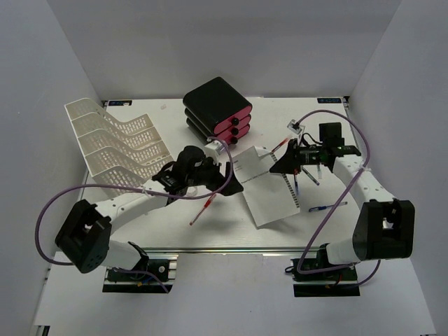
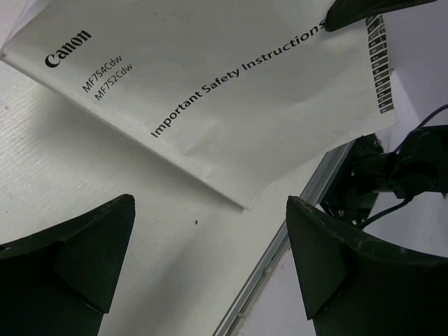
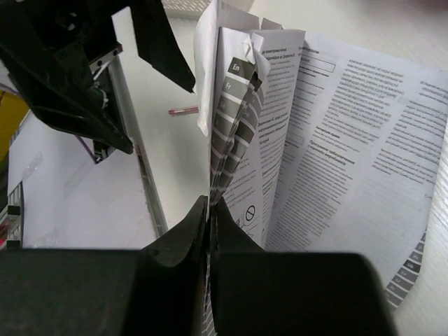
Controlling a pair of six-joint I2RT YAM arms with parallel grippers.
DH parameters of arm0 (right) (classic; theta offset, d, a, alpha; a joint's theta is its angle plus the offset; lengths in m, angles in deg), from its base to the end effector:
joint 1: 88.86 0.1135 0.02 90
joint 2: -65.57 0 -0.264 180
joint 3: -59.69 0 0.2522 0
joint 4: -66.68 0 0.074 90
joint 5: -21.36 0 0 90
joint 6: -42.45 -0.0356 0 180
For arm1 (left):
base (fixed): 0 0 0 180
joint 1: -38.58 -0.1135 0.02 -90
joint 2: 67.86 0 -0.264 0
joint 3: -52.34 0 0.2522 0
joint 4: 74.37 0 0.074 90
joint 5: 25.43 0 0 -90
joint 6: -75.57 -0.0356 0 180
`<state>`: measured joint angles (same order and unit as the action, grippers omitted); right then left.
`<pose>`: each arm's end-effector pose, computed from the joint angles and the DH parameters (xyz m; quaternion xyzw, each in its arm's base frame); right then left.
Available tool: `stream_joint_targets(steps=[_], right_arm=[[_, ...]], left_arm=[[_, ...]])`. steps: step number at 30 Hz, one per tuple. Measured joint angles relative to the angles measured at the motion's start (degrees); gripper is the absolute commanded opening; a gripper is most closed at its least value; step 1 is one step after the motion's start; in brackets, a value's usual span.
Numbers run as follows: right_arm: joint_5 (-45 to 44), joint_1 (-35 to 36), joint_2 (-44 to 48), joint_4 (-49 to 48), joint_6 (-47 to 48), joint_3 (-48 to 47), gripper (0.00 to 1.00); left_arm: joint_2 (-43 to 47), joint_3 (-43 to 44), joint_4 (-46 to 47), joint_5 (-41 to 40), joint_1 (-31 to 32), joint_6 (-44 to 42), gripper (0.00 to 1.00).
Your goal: Organize the desk
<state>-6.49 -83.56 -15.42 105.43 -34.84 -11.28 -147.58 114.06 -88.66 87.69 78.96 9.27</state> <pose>0.2826 0.0578 0.2622 -0.3050 0.7633 0.4626 0.3321 0.2217 -0.2069 0.2383 0.2201 0.8350 -0.3996 0.3077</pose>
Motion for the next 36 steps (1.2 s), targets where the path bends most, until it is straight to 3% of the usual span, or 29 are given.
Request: stream_joint_targets(steps=[13,25,29,32,33,34,36], right_arm=[[8.6,0.1,9.5,2.2,-4.7,-4.1,0.00],[13.0,1.2,13.9,-3.1,-11.8,-1.1,0.00],[14.1,1.7,16.2,-7.7,-15.6,1.9,0.00],[14.8,2.0,17.7,-10.1,-17.7,3.0,0.00],[15.0,2.0,18.1,-10.6,-18.2,3.0,0.00],[15.0,1.9,18.4,-11.0,-18.5,3.1,0.00],[14.8,1.9,19.0,-11.6,-18.6,3.5,0.00]], left_arm=[[3.1,-12.7,17.5,-2.8,0.3,6.6,0.98],[-2.2,-10.6,36.3,4.0,1.1,12.4,0.95],[-2.4,-10.6,41.0,4.9,1.4,16.3,0.81],[-2.4,-10.6,44.2,5.5,1.6,18.8,0.49],[-2.4,-10.6,45.2,5.9,1.7,19.5,0.36],[-2.4,-10.5,45.9,6.1,1.7,20.1,0.15],[-2.4,-10.2,47.0,6.9,1.7,21.0,0.00]])
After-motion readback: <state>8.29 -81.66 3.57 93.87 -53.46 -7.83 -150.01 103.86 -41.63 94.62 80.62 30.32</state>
